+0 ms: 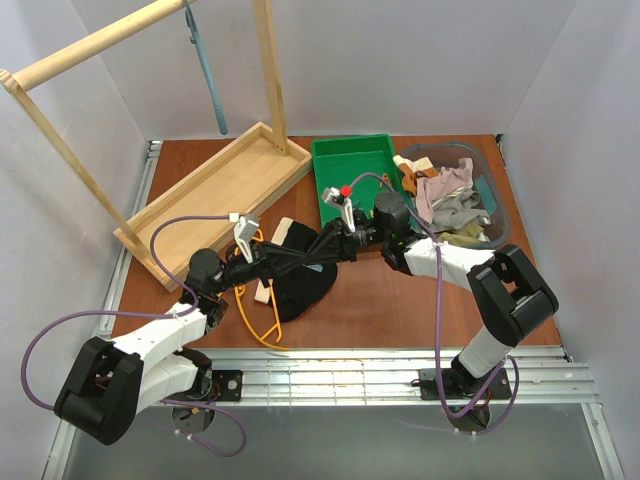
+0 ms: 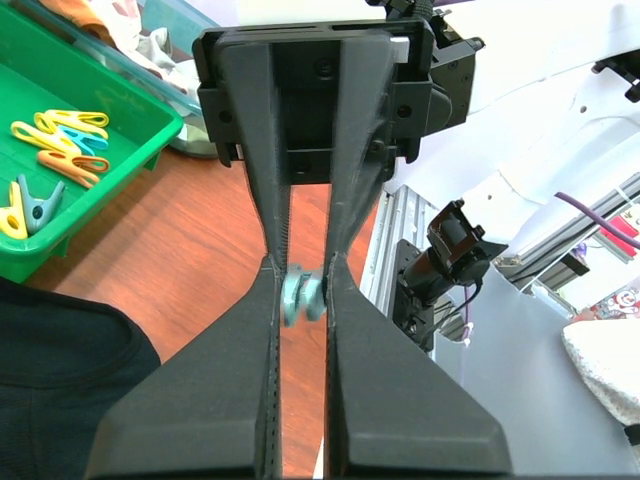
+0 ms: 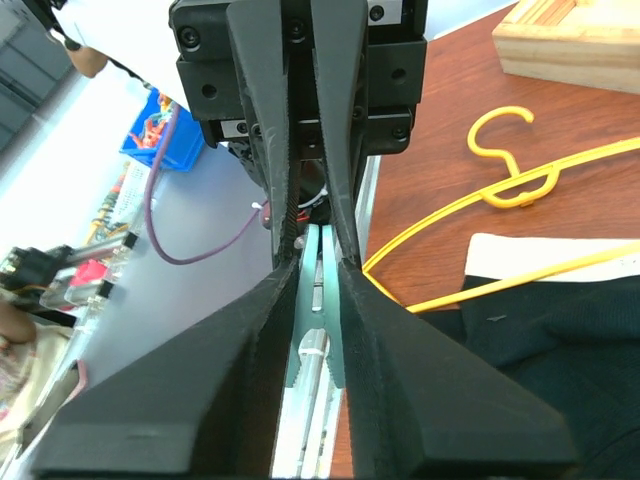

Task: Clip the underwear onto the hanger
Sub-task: Open the clamp.

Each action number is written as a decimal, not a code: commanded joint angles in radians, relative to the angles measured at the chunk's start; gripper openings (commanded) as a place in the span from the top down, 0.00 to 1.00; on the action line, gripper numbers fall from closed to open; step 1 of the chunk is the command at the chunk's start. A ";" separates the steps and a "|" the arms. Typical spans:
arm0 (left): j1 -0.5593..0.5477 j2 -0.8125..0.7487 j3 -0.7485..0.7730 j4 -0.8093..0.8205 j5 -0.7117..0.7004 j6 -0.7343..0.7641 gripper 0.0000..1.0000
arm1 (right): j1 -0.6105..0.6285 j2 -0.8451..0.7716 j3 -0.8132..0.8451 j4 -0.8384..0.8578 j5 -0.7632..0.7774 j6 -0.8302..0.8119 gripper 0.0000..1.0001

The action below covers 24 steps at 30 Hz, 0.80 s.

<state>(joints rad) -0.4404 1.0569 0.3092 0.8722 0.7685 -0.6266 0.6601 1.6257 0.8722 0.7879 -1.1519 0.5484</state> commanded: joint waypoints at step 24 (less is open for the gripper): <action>0.009 -0.070 -0.004 -0.163 -0.173 0.087 1.00 | -0.086 -0.167 -0.110 0.027 0.090 -0.076 0.47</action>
<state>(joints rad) -0.4328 1.0183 0.3050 0.7853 0.6666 -0.5884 0.5991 1.5223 0.7803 0.8013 -1.1069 0.5087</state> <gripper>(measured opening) 0.008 0.523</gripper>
